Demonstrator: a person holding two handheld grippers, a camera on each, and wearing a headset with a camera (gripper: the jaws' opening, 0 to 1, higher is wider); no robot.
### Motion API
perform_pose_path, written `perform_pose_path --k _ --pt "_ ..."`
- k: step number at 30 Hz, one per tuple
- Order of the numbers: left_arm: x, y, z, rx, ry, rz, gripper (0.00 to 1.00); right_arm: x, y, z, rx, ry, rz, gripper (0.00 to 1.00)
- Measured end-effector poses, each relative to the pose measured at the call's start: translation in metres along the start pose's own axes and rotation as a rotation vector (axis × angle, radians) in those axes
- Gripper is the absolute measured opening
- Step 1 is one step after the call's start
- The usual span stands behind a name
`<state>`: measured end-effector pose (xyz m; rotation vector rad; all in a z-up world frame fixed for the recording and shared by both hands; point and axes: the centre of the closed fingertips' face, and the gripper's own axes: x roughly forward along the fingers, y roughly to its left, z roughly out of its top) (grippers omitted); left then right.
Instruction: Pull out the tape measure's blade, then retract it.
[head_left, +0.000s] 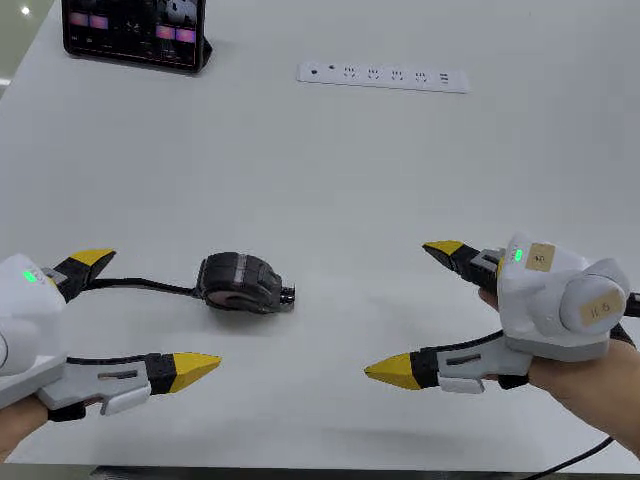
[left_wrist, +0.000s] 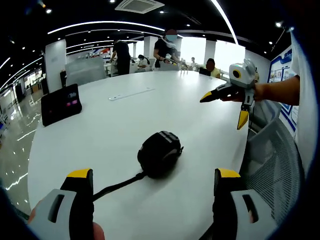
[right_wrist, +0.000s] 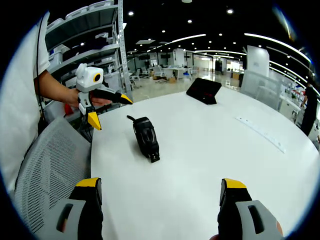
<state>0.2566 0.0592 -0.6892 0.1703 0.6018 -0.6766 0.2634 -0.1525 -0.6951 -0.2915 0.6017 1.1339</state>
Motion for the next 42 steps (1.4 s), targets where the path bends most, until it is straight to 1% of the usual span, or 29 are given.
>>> perform_pose_path --k 11,13,22,26,28,29,31,32,33,34,38,42 --pt "-0.010 0.000 -0.006 0.034 0.024 -0.043 0.99 -0.016 0.001 -0.015 -0.003 0.023 -0.005 0.99" --pt "-0.011 -0.001 -0.007 0.032 0.027 -0.055 0.99 -0.019 0.001 -0.017 -0.005 0.027 -0.009 0.99" --pt "-0.015 -0.002 -0.012 0.062 0.054 -0.075 0.99 -0.031 0.001 -0.030 0.009 0.046 -0.017 0.99" --pt "-0.017 0.000 -0.014 0.056 0.063 -0.084 0.99 -0.036 0.000 -0.036 0.018 0.052 -0.024 0.99" --pt "-0.018 0.002 -0.015 0.065 0.064 -0.077 0.99 -0.039 0.001 -0.039 0.026 0.056 -0.026 0.99" --pt "-0.020 0.000 -0.017 0.058 0.075 -0.091 0.99 -0.041 0.001 -0.041 0.030 0.058 -0.028 0.99" --pt "-0.021 0.002 -0.017 0.060 0.067 -0.081 0.99 -0.043 0.001 -0.043 0.033 0.062 -0.029 0.99" --pt "-0.022 0.001 -0.018 0.045 0.071 -0.094 0.99 -0.045 0.002 -0.044 0.037 0.064 -0.029 0.99" --pt "-0.022 0.003 -0.018 0.052 0.072 -0.087 0.99 -0.046 0.002 -0.046 0.037 0.066 -0.030 0.99" --pt "-0.022 0.002 -0.019 0.052 0.077 -0.092 0.99 -0.047 0.002 -0.048 0.041 0.069 -0.030 0.99" --pt "-0.023 0.004 -0.020 0.057 0.077 -0.084 0.99 -0.049 0.002 -0.051 0.047 0.075 -0.032 0.99" --pt "-0.024 0.003 -0.020 0.053 0.078 -0.095 0.99 -0.051 0.001 -0.052 0.051 0.075 -0.037 0.99"
